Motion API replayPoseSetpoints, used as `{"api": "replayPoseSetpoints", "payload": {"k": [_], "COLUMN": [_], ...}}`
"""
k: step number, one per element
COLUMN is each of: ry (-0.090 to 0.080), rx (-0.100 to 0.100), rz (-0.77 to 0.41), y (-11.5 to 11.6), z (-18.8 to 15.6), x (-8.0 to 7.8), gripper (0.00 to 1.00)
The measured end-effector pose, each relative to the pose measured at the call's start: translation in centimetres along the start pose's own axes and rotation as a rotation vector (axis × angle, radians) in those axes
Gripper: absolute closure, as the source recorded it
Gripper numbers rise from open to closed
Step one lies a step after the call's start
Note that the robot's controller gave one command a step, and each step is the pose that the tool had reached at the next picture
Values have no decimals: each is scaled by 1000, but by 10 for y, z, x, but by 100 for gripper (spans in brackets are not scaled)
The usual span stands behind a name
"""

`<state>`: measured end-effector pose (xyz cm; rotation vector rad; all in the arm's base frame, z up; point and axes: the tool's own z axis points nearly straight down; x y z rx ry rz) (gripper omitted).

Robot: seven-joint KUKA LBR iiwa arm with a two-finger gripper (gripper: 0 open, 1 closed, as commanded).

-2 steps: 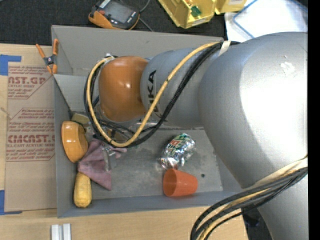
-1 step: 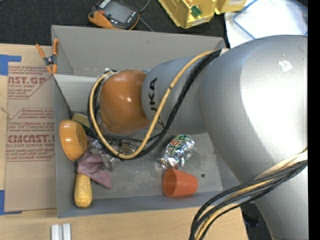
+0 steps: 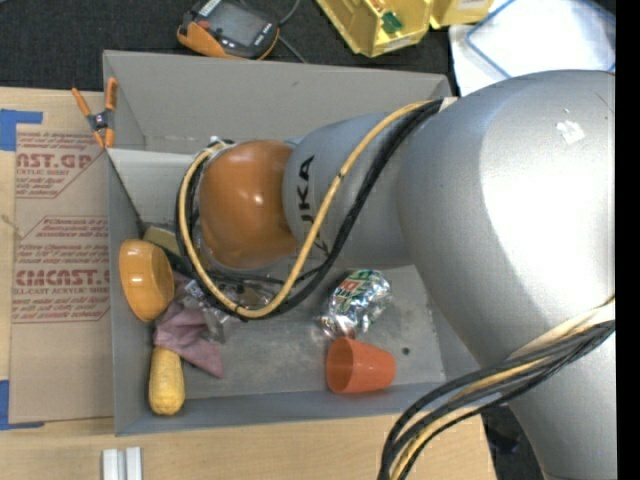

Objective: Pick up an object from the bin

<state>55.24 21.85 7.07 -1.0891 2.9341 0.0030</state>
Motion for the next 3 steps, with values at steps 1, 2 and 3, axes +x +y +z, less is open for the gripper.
{"api": "replayPoseSetpoints", "payload": {"k": [1,2,3], "ry": [3,4,-2], "rx": [-2,-2,-2], "rz": [-8,-22,-17], "y": [6,4,21], "z": [-85,-190,-201], "x": [0,7,12], "gripper": [100,100,100]}}
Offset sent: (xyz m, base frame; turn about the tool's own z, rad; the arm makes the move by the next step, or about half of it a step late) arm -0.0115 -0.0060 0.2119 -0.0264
